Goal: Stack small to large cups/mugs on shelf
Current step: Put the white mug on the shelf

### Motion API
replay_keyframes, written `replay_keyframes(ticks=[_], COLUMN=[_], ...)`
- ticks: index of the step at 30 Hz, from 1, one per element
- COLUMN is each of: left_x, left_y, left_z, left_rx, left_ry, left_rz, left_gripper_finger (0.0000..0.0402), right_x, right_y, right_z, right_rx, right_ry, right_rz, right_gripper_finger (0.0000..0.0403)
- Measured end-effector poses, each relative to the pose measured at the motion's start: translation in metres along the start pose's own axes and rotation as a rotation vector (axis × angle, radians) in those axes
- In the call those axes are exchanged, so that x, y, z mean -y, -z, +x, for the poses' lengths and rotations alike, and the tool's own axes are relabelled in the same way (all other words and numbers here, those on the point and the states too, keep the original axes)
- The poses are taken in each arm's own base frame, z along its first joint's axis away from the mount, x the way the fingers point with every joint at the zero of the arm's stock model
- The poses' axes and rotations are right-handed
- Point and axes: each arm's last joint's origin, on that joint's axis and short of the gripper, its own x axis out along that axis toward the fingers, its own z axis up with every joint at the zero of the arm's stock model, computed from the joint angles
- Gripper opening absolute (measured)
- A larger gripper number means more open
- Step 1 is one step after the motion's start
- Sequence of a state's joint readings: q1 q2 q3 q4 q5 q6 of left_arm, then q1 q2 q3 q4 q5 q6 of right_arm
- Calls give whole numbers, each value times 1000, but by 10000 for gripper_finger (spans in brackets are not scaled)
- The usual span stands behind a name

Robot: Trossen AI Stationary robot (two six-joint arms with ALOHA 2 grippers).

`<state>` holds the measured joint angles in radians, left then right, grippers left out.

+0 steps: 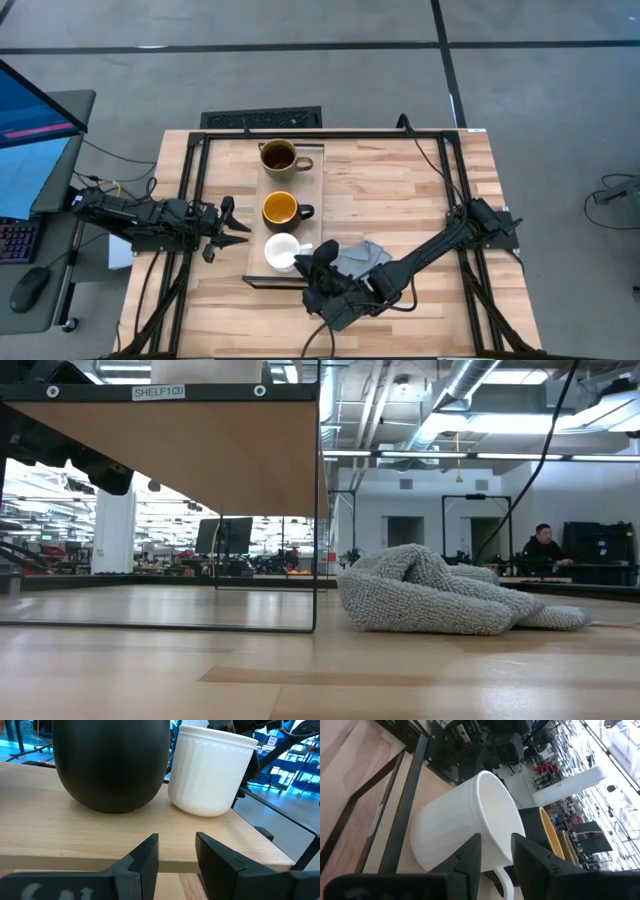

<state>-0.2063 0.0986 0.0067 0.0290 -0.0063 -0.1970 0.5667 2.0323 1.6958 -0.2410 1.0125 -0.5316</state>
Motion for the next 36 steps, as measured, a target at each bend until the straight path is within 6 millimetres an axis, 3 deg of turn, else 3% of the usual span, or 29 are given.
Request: replay_keyframes(ticks=[28, 36], left_x=[0, 0], left_y=[0, 0], left_z=[0, 0], left_rx=[0, 0], left_ry=[0, 1], left_rz=[-2, -9], left_gripper_finger=[119, 119], right_x=[8, 10], right_y=[-7, -10], right_z=[12, 0], right_rx=[157, 38], right_ry=[-138, 56], right_rz=[107, -28], right_gripper_finger=[128, 128])
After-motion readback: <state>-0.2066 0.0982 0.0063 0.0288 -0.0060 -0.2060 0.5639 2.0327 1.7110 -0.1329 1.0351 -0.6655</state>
